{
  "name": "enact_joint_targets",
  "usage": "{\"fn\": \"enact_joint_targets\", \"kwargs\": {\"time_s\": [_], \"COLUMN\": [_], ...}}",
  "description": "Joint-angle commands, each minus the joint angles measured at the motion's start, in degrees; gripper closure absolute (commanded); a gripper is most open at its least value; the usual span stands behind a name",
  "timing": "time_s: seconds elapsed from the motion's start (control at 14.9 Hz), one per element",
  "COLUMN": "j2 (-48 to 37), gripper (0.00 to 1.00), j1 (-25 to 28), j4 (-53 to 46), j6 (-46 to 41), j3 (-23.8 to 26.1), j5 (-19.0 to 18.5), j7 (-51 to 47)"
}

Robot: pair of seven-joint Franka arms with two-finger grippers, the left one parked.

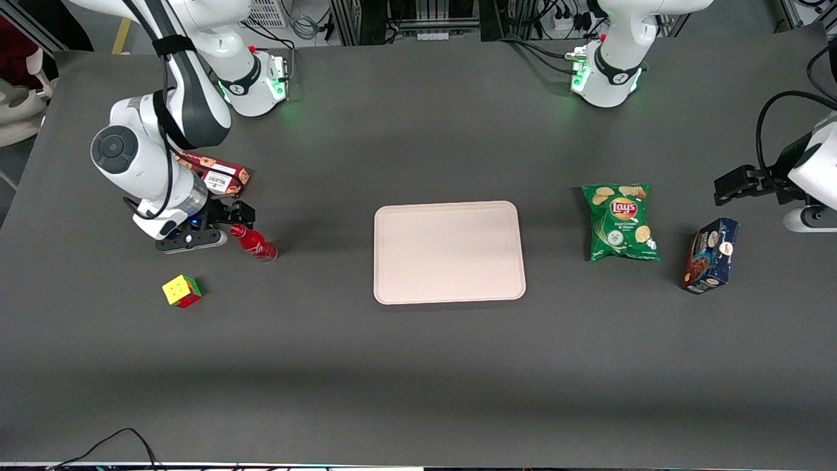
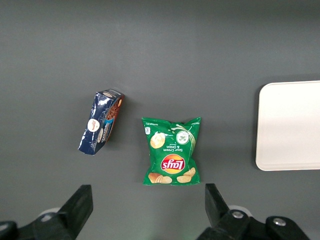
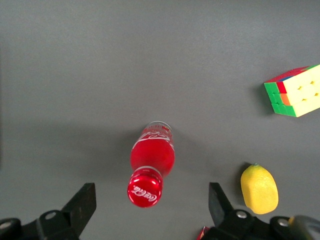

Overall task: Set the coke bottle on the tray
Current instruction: 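Close the right gripper on the red bottle and lift it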

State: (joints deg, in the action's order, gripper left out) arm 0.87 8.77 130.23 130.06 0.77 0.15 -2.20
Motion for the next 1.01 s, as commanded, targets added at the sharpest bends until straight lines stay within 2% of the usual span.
{"fn": "enact_joint_targets", "kwargs": {"time_s": [0.0, 0.34, 0.4, 0.47, 0.74, 0.94], "j2": [-1.04, 0.27, 0.36, 0.36, 0.27, 0.45], "gripper": [0.00, 0.00, 0.03, 0.11, 0.53, 0.75], "j1": [0.19, 0.19, 0.19, 0.19, 0.19, 0.11], "j4": [3.36, 3.89, 3.98, 4.07, 4.15, 4.07], "j6": [4.14, 6.17, 6.43, 6.52, 6.61, 7.40], "j3": [0.98, 1.07, 1.07, 1.07, 1.07, 1.07], "j5": [0.64, 0.55, 0.55, 0.55, 0.29, 0.29], "j7": [-0.53, -0.44, -0.53, -0.44, -0.27, 0.26]}}
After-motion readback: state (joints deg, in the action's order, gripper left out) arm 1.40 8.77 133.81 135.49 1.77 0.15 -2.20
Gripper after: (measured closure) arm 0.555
